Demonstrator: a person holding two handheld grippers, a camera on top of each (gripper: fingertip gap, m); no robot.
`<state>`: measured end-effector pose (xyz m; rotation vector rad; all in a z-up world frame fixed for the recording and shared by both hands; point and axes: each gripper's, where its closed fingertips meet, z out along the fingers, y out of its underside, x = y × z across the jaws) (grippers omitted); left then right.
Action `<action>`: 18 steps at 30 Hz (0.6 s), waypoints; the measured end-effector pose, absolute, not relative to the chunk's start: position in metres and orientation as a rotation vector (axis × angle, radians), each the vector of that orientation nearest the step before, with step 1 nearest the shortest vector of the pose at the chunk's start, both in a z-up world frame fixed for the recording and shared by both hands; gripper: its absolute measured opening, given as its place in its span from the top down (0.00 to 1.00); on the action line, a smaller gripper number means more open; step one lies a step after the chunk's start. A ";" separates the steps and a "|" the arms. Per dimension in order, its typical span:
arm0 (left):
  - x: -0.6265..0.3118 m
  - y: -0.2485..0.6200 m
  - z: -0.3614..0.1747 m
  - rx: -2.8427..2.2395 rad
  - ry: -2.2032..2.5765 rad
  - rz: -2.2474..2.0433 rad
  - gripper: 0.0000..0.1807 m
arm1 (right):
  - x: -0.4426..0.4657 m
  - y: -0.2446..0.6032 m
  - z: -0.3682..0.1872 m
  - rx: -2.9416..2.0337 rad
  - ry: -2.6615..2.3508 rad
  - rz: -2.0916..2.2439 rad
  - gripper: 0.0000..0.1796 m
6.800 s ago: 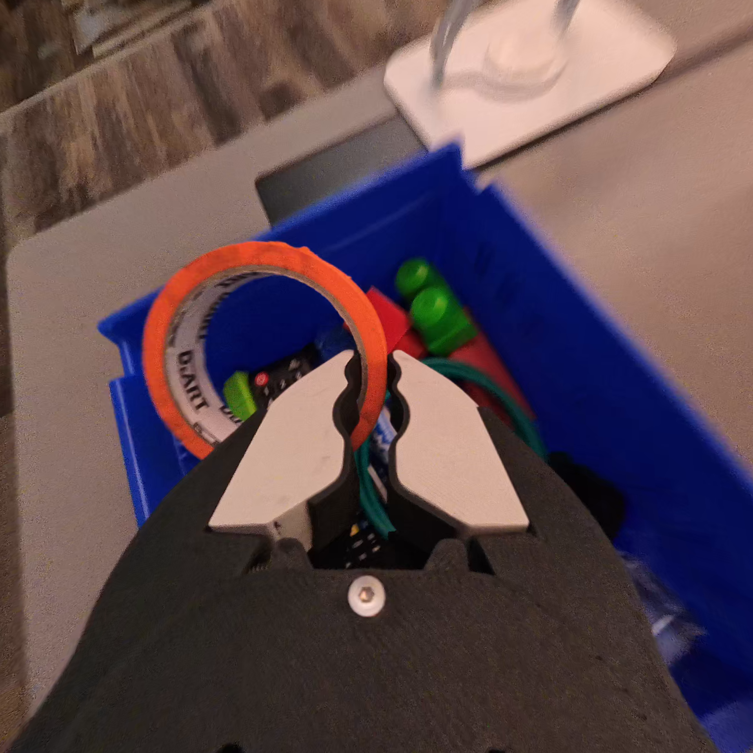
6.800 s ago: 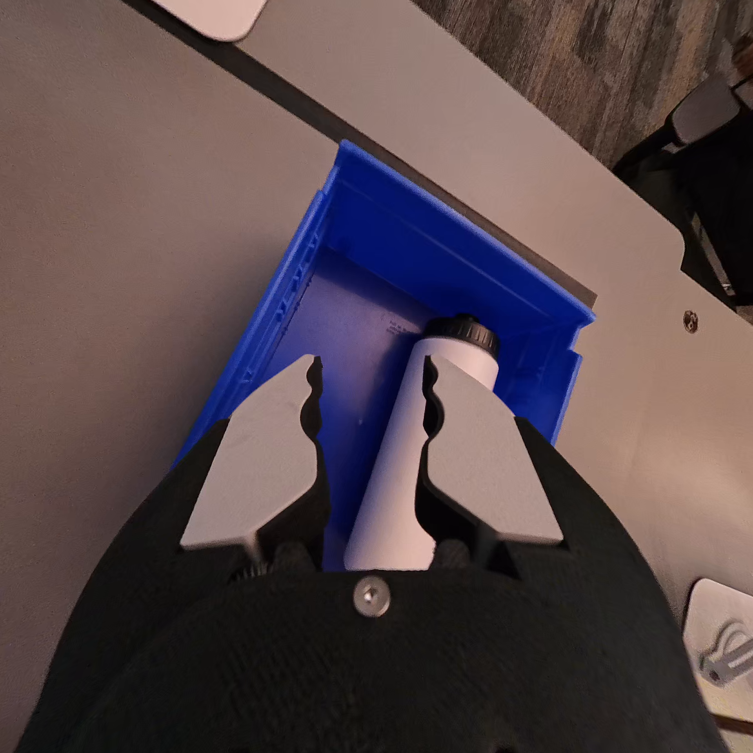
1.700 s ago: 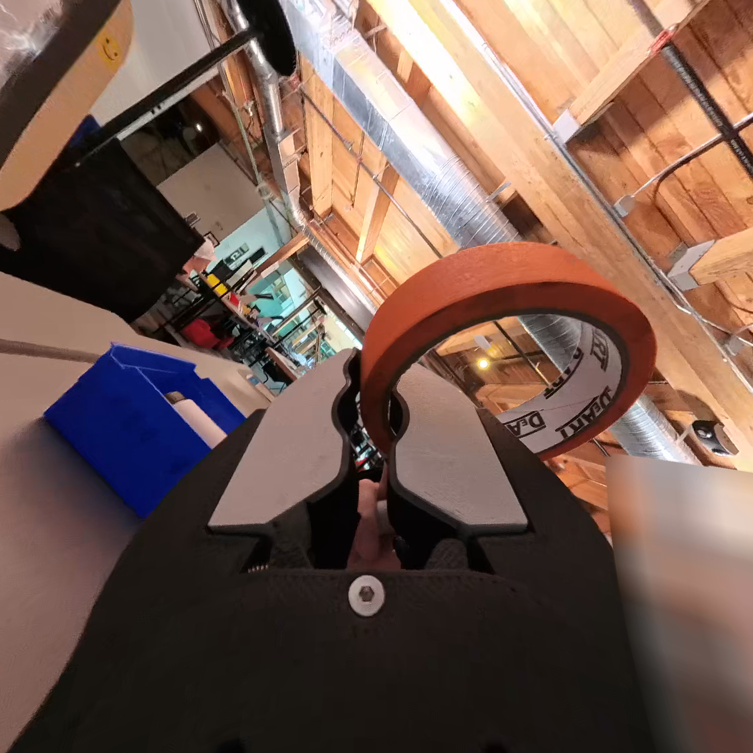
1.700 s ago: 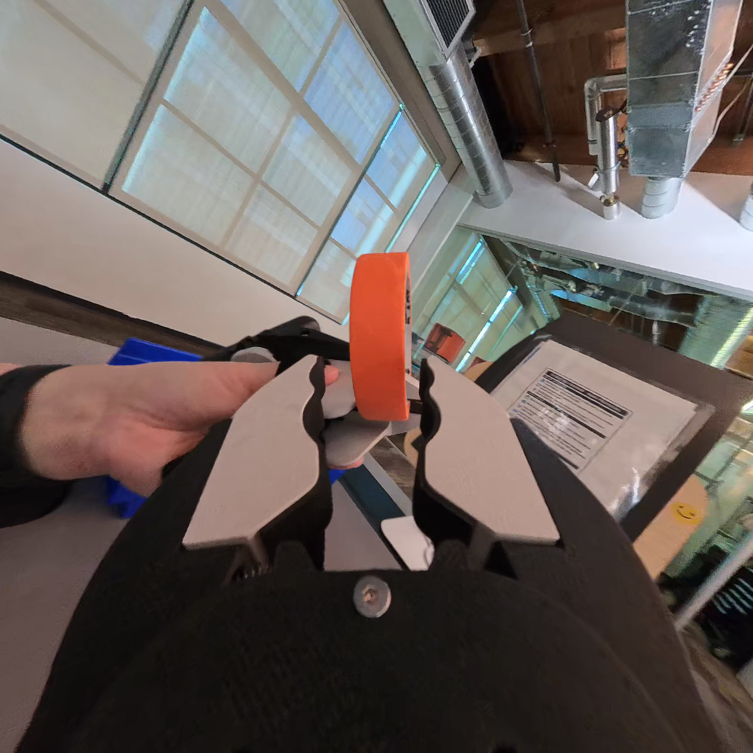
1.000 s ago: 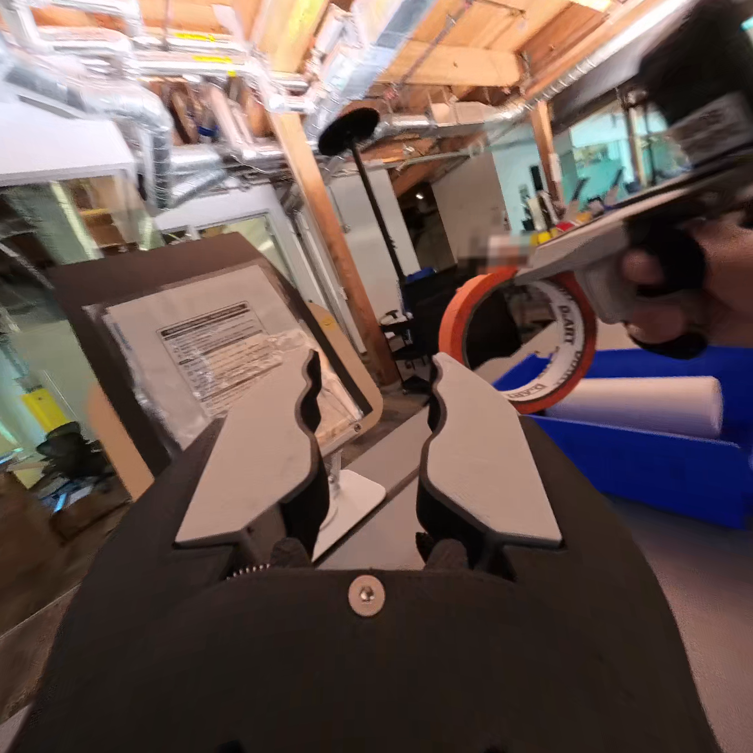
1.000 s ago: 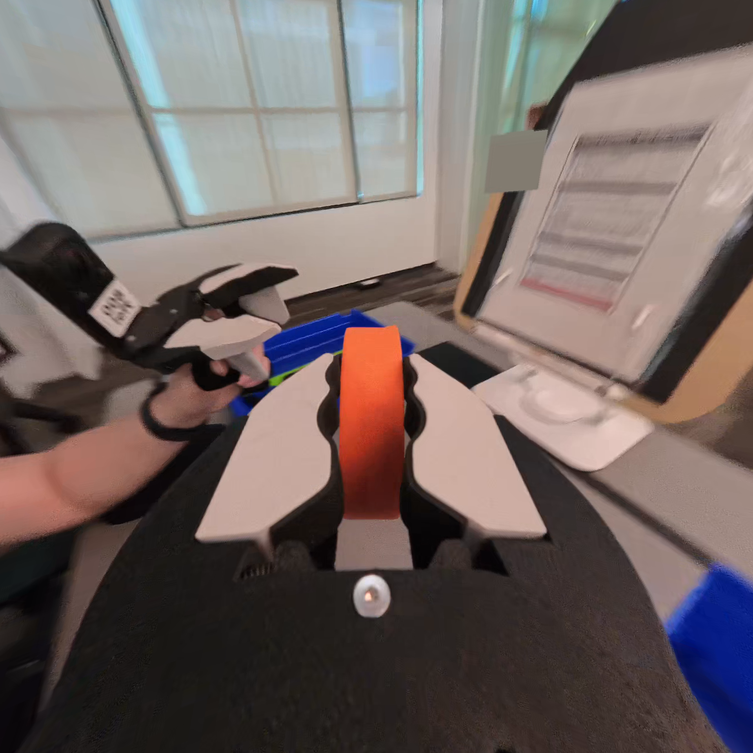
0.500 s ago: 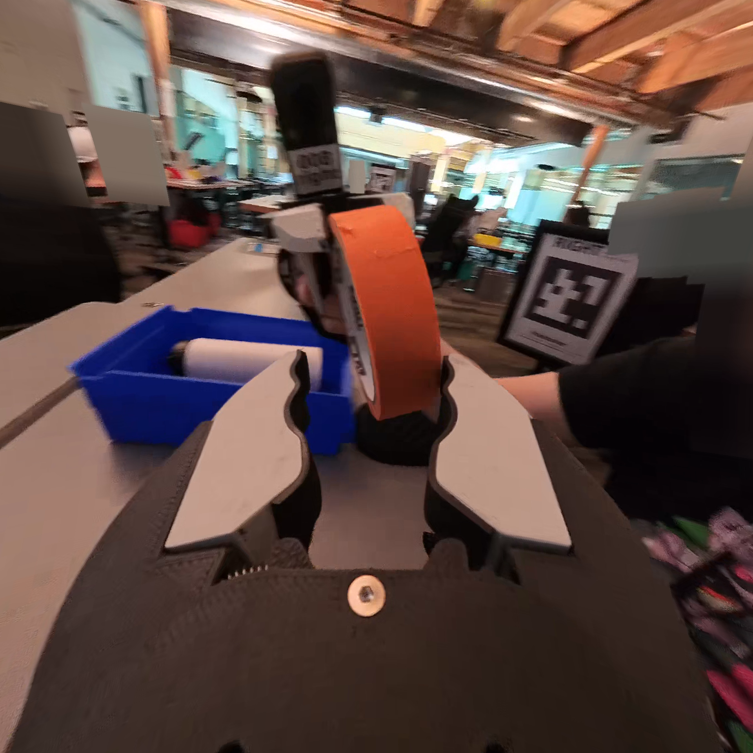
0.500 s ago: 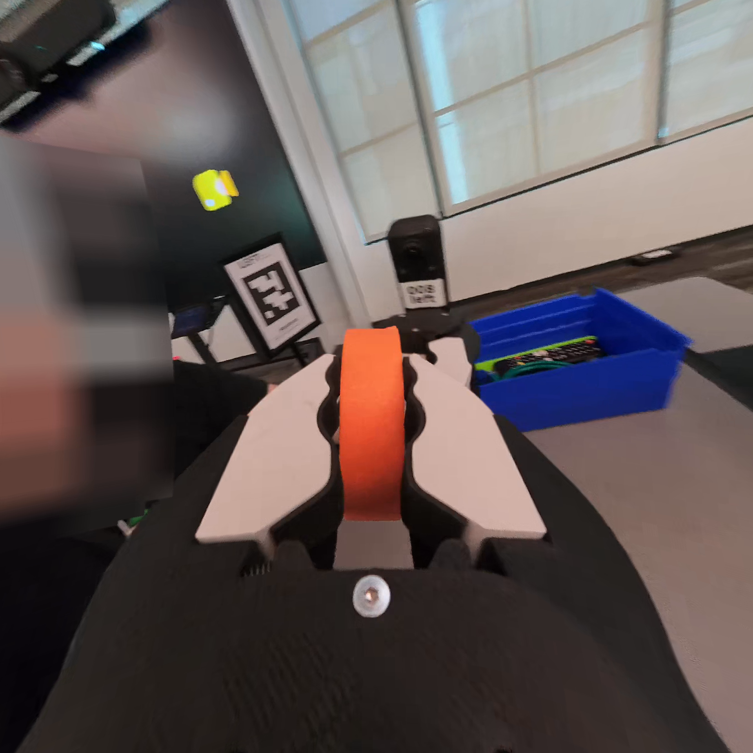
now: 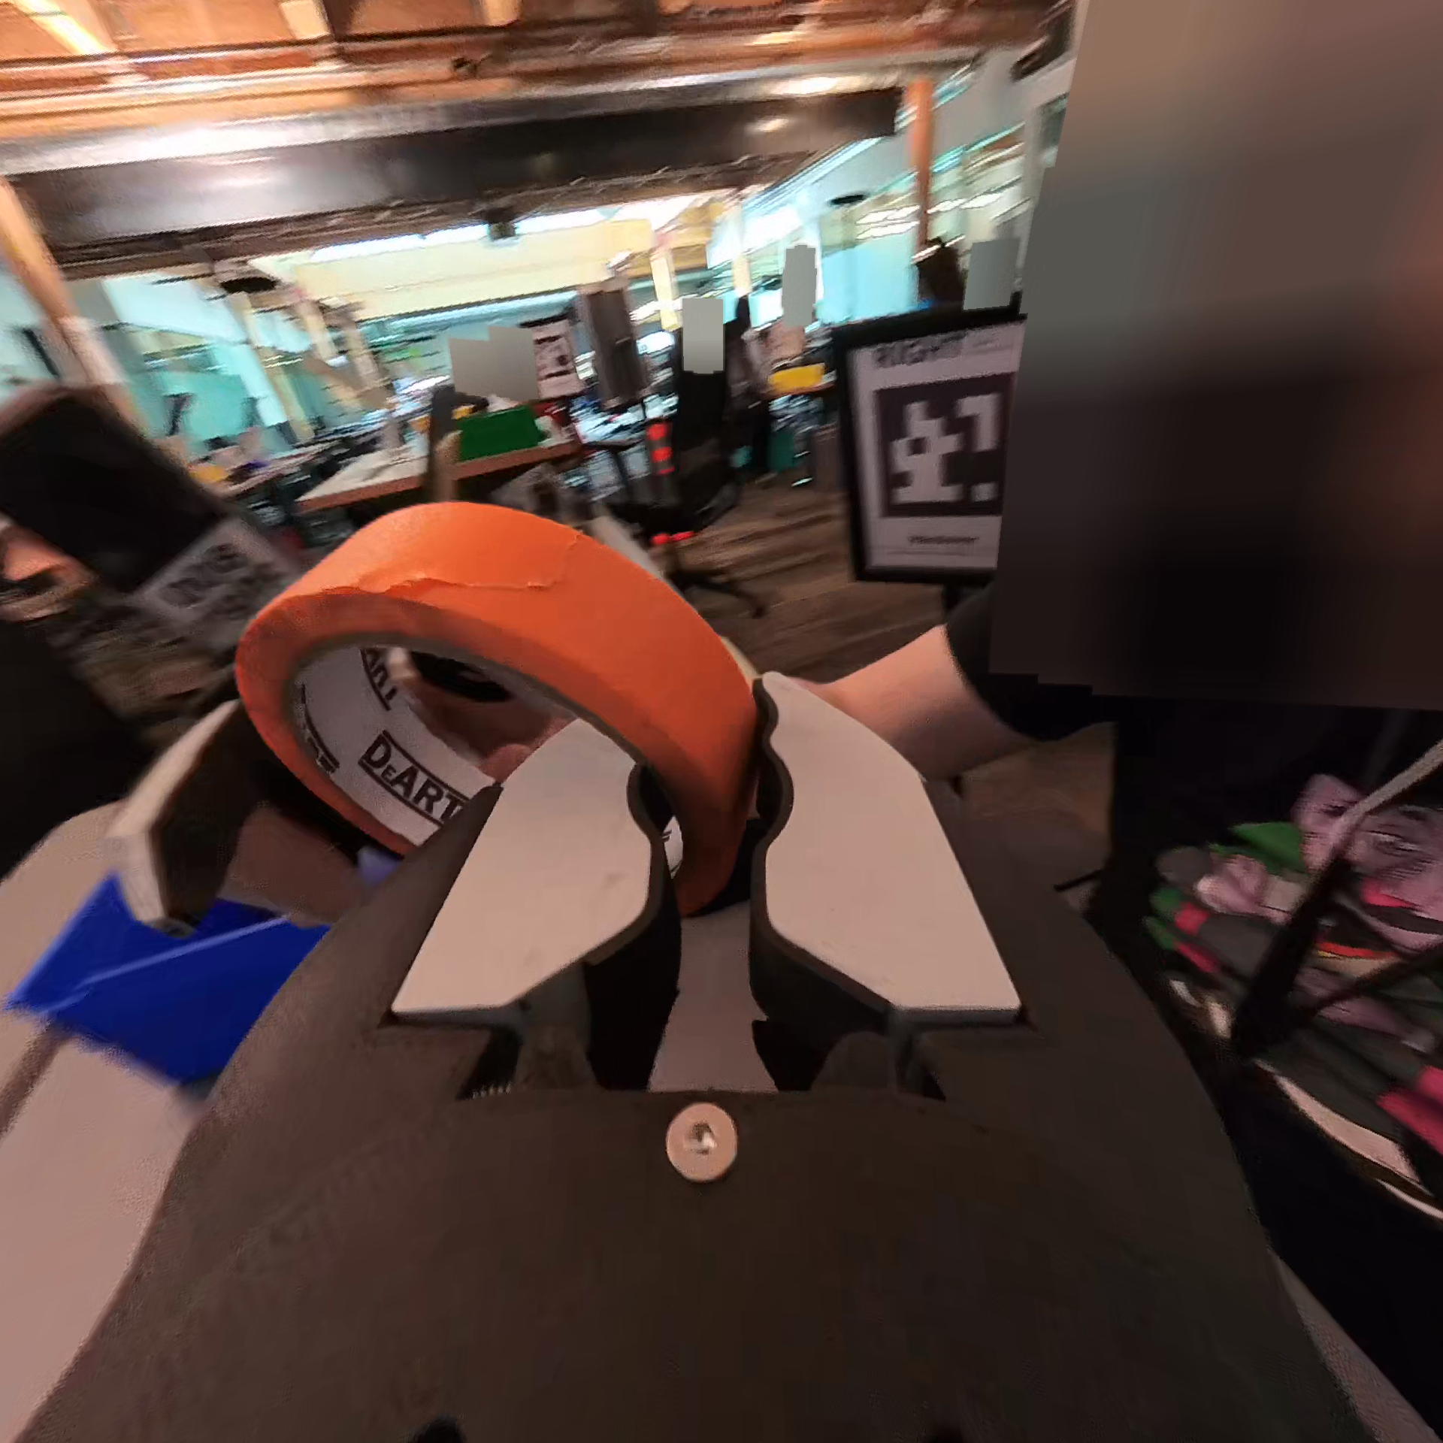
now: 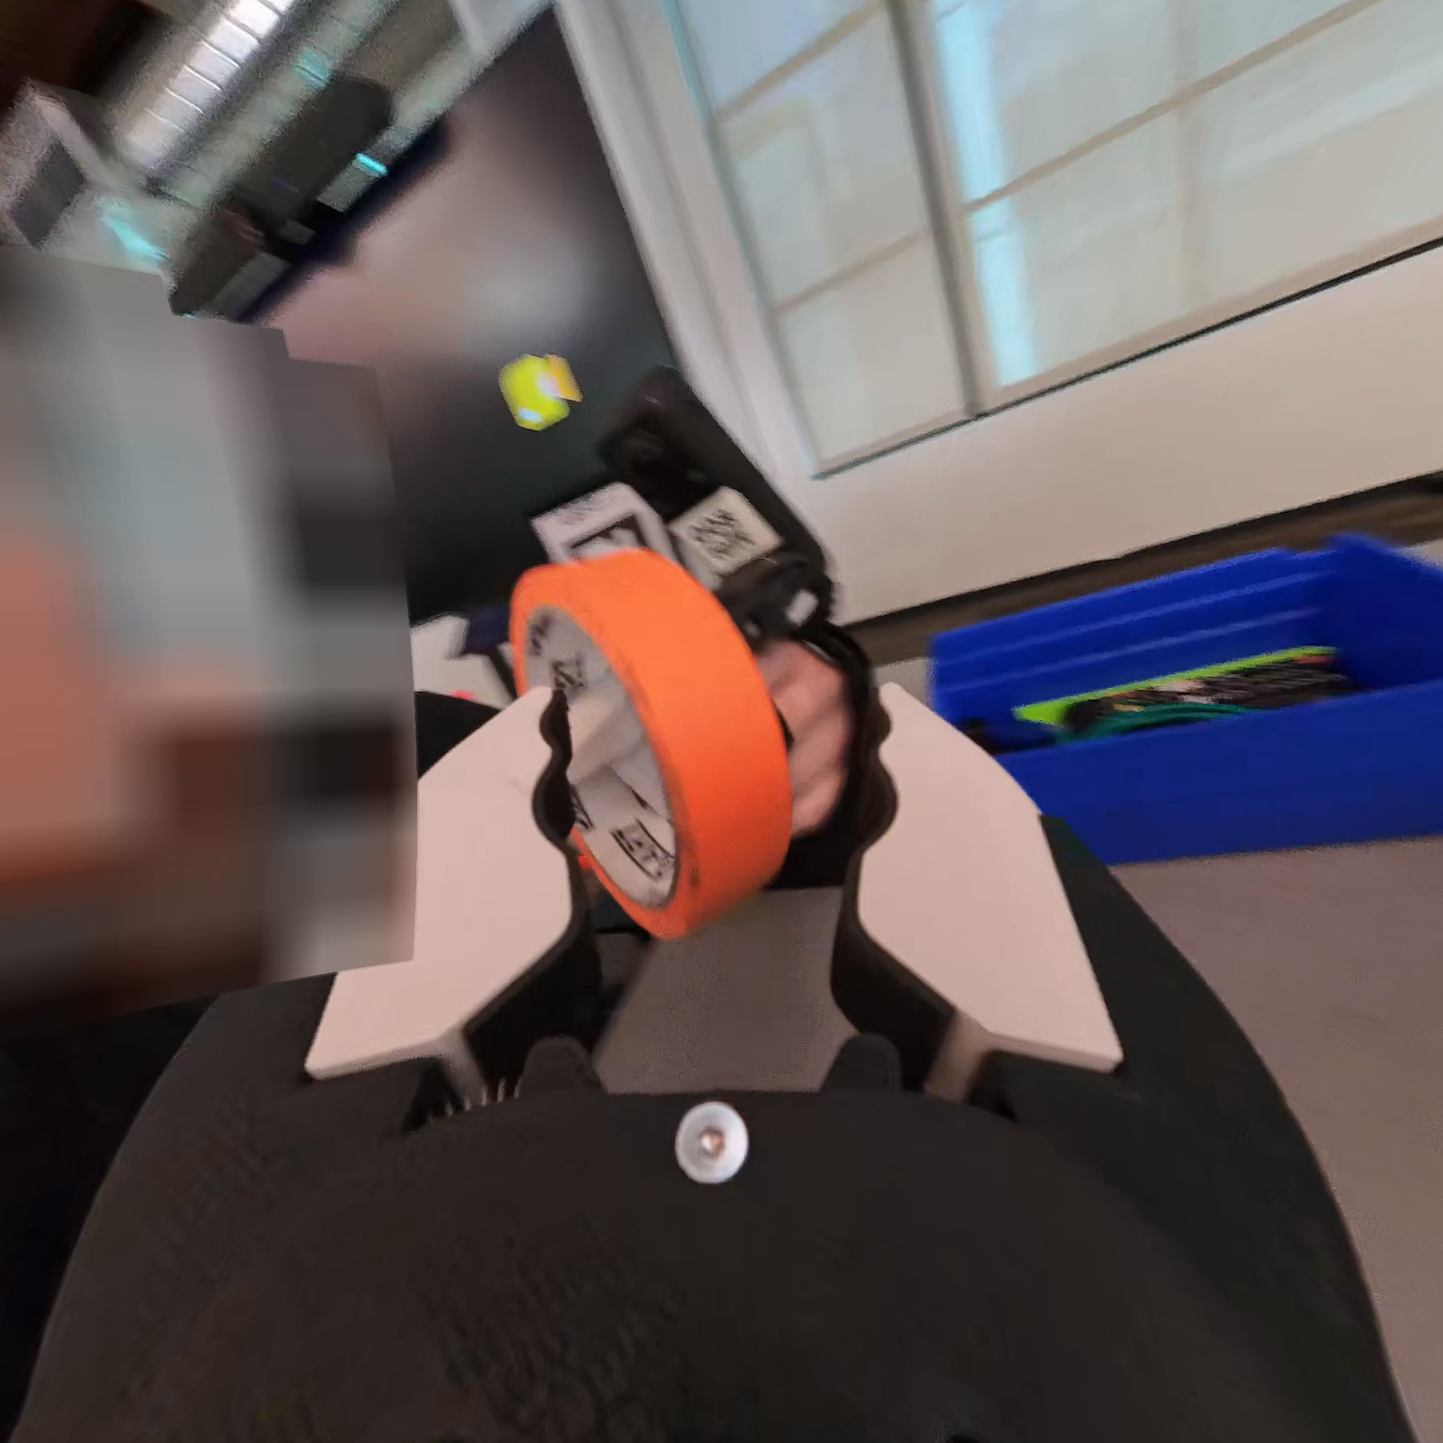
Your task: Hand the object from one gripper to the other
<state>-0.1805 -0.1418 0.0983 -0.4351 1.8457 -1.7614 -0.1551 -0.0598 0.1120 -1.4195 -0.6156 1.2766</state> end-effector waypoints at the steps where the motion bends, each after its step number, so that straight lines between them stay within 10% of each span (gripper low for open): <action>1: -0.174 -0.131 0.099 -0.499 1.822 -1.682 0.92 | -0.148 -0.050 0.107 -1.452 -0.591 1.165 0.58; 9: -0.136 0.018 0.085 -0.738 1.482 -0.303 0.92 | -0.098 -0.013 0.120 -1.438 -0.357 0.444 0.58; 18: -0.117 0.033 0.055 -0.610 1.423 0.328 0.91 | -0.140 -0.022 0.134 -1.440 -0.325 0.110 0.66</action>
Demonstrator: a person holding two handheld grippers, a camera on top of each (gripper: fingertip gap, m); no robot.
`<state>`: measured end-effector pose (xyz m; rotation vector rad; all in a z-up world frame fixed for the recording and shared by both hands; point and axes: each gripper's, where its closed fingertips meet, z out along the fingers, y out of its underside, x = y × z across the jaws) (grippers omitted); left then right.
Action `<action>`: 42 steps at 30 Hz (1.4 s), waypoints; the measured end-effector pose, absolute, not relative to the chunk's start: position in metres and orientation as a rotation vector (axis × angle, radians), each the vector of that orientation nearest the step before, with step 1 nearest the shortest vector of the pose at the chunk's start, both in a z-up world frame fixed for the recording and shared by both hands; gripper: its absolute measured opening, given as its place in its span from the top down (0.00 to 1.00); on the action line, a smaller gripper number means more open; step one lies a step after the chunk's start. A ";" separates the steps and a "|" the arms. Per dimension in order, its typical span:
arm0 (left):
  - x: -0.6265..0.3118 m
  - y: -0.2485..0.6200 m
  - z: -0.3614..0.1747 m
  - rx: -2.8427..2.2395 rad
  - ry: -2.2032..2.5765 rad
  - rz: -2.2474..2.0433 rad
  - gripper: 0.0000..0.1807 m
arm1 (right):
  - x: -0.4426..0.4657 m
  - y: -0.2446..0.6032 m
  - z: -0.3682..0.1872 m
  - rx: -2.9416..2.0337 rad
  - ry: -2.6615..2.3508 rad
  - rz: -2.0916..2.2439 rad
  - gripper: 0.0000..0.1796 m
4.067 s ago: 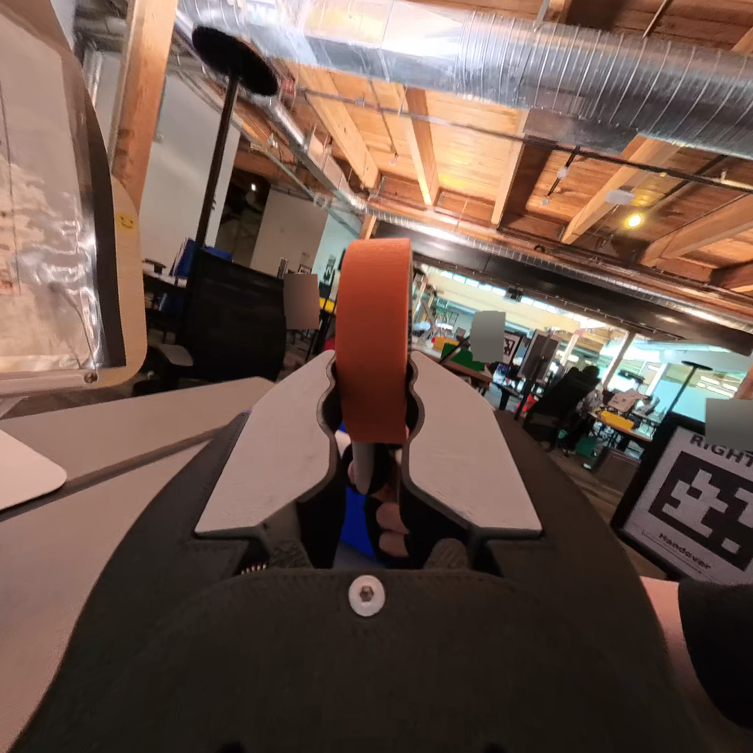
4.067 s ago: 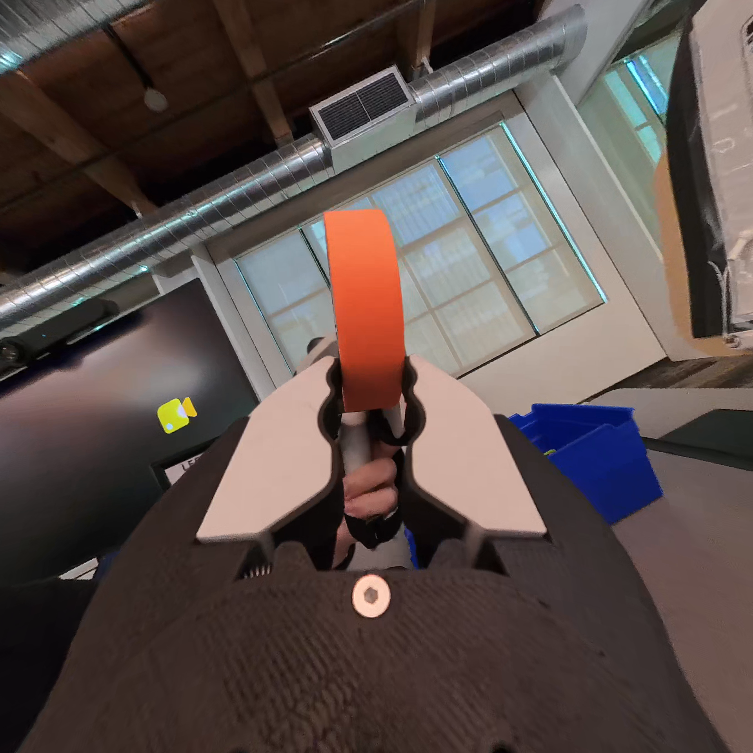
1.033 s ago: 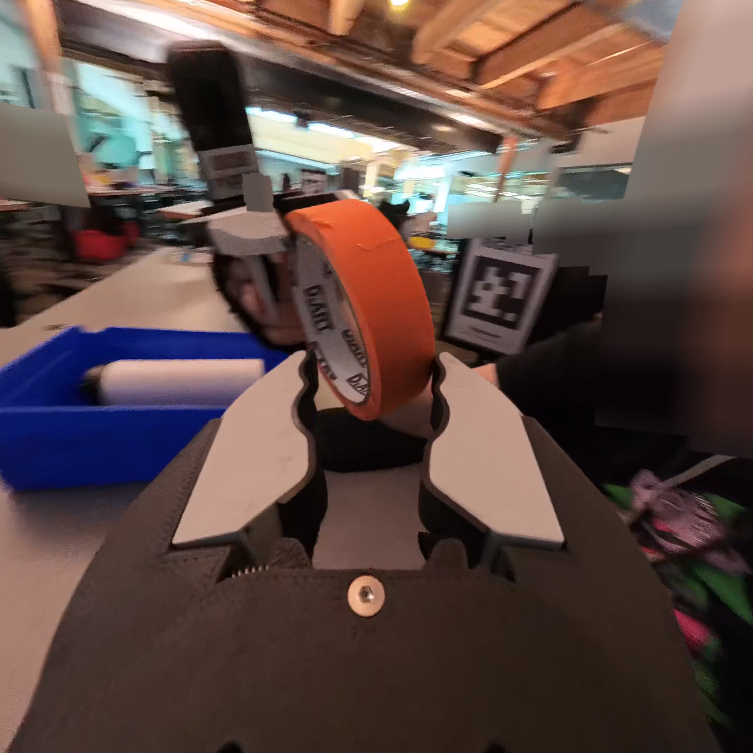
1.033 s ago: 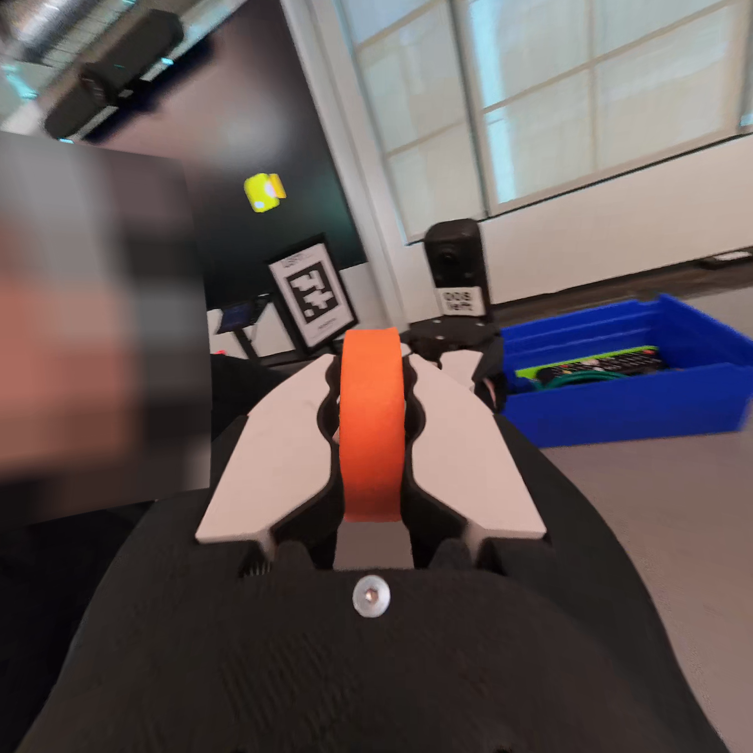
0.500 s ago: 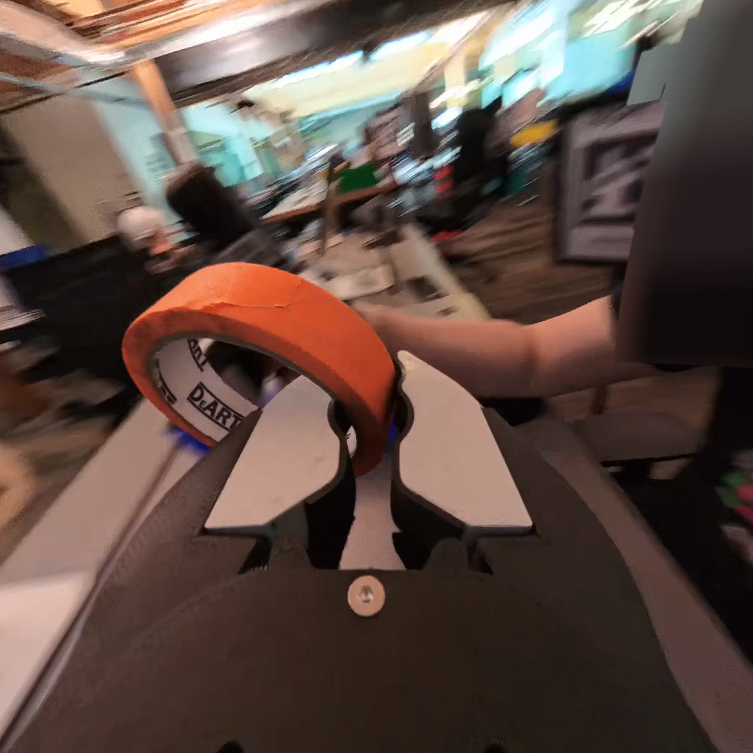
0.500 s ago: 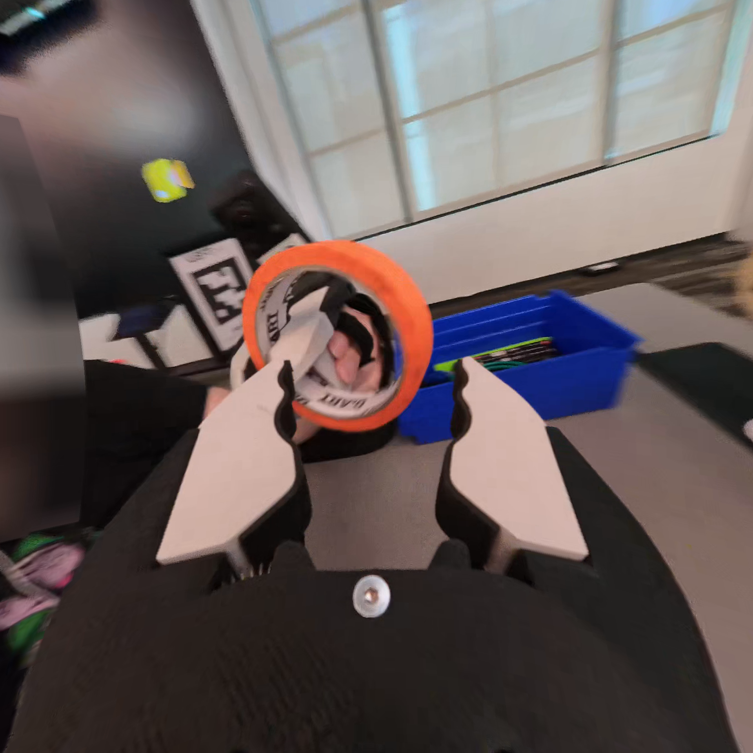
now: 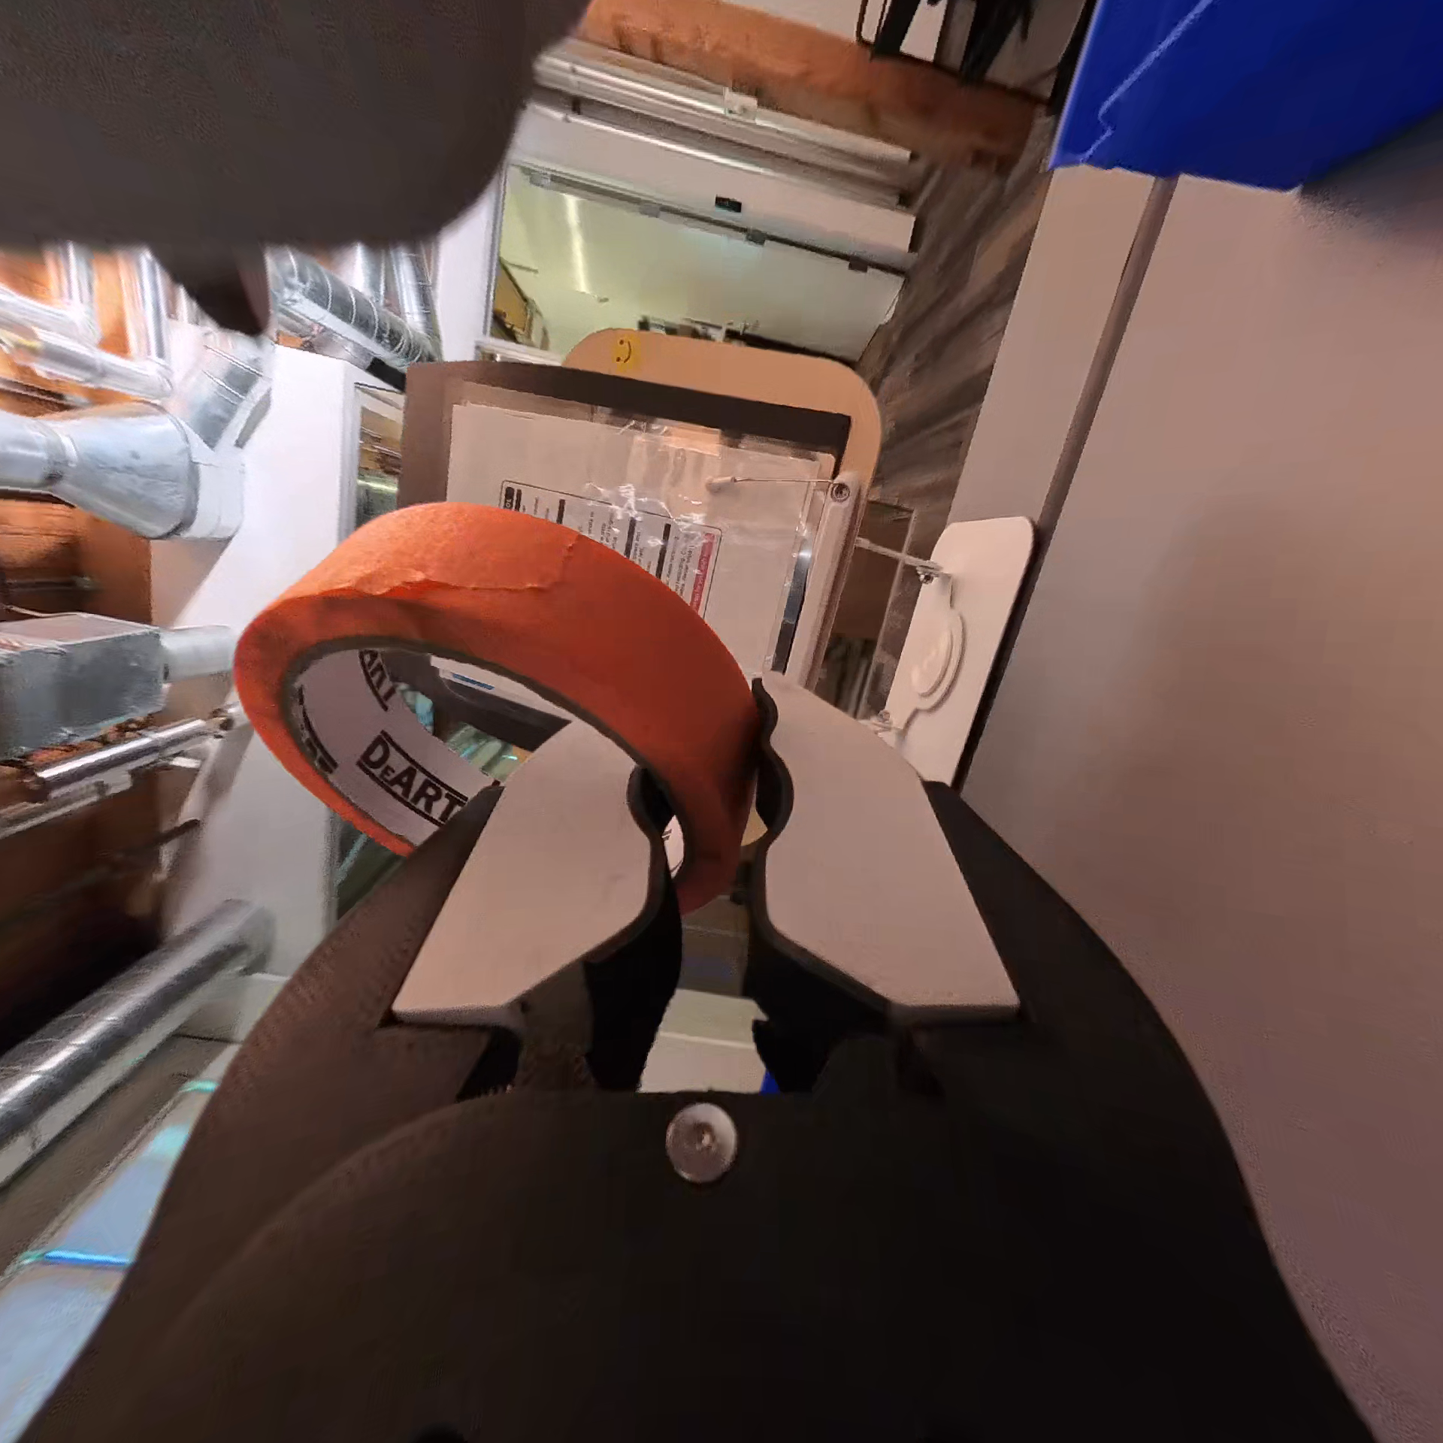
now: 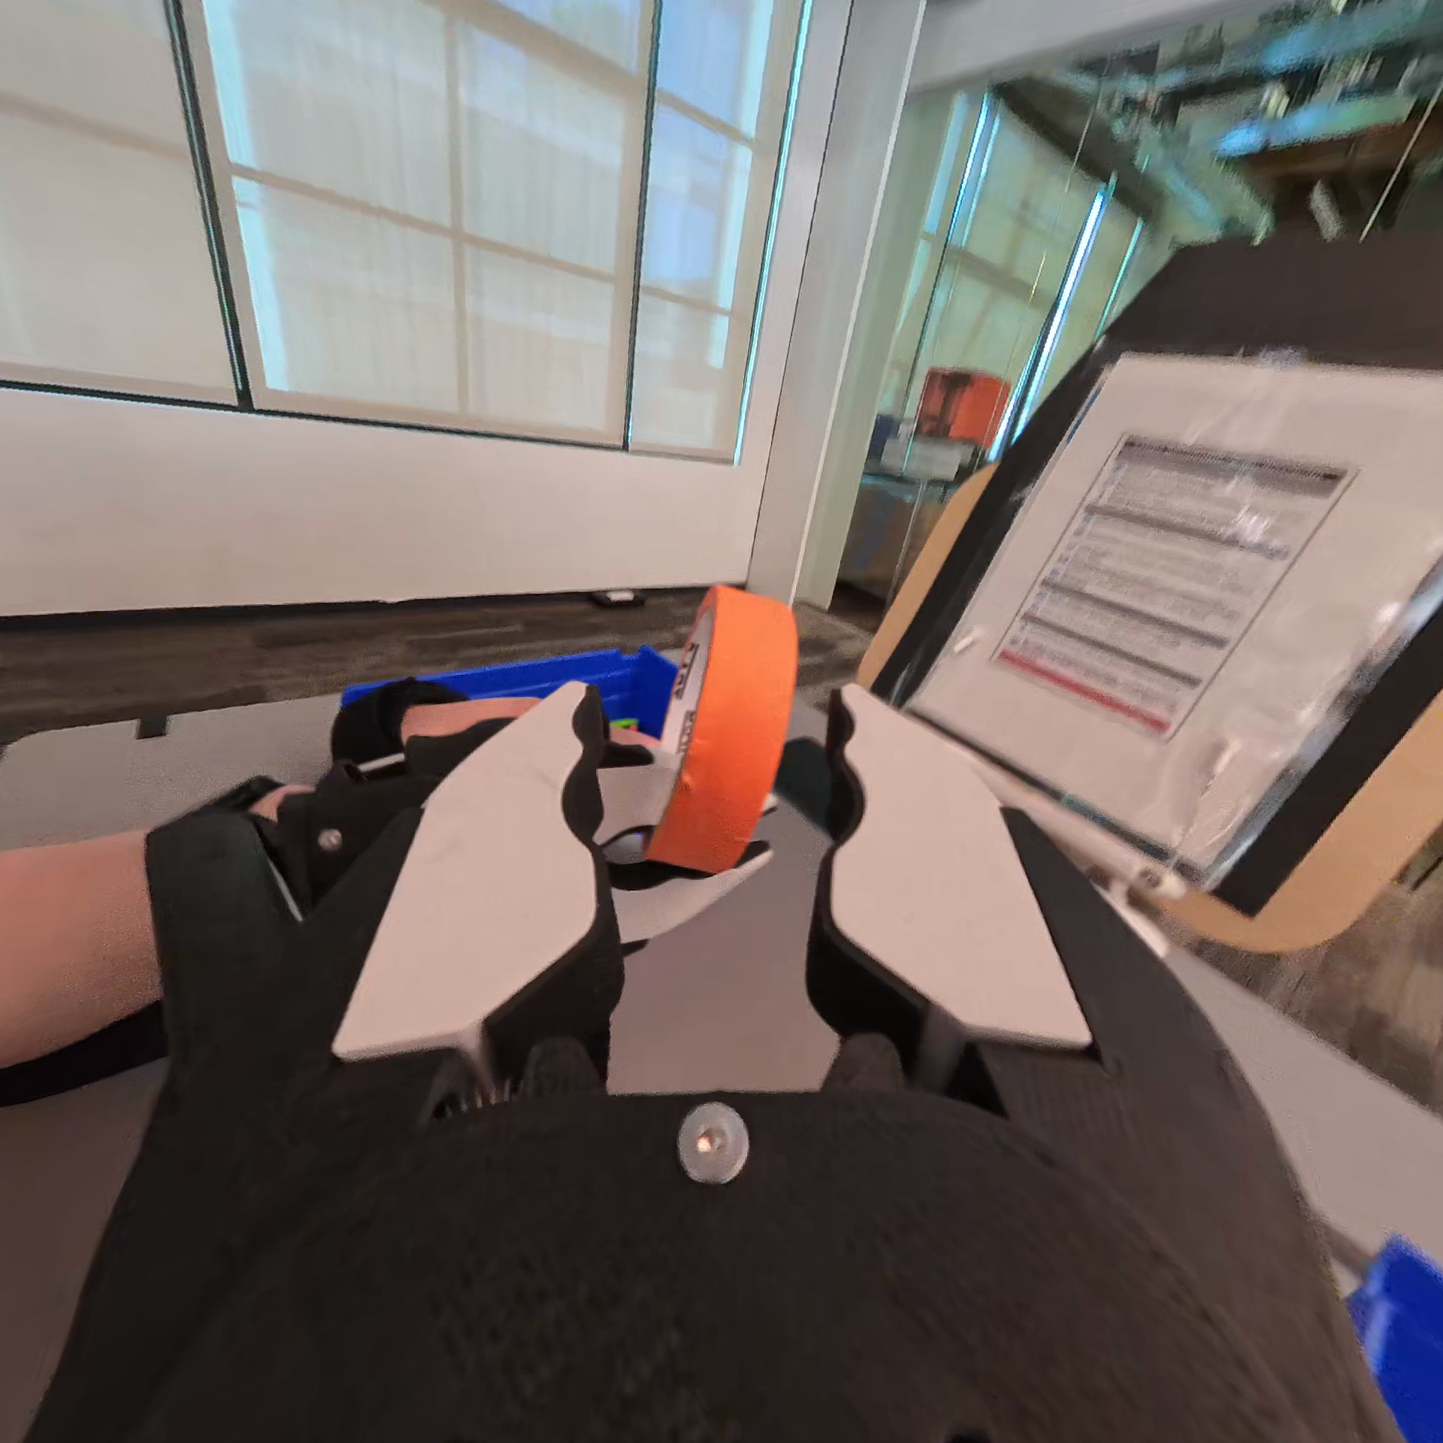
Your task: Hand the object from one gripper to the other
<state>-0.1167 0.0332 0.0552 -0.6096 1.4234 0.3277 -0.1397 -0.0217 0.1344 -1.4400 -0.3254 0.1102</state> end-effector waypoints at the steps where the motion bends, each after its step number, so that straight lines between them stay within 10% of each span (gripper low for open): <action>1: -0.116 0.032 0.054 -0.592 1.417 0.352 0.92 | -0.140 -0.018 0.130 -1.476 -0.297 0.130 0.65; 10: -0.106 0.016 0.048 -0.515 1.391 0.413 0.90 | -0.129 -0.003 0.096 -1.658 -0.299 0.191 0.83; 13: -0.106 0.017 0.059 -0.620 1.308 0.276 0.75 | -0.117 -0.005 0.102 -1.623 -0.269 0.202 0.84; 27: -0.119 -0.013 0.104 -1.287 1.152 -1.592 0.56 | -0.073 -0.013 0.120 -1.155 -0.025 1.152 0.84; 36: -0.125 -0.018 0.106 -1.254 1.198 -1.911 0.85 | -0.101 -0.011 0.114 -1.128 -0.160 1.174 0.83; 42: -0.132 0.019 0.111 -1.160 1.156 -1.451 0.86 | -0.057 -0.001 0.115 -1.166 0.119 1.017 0.70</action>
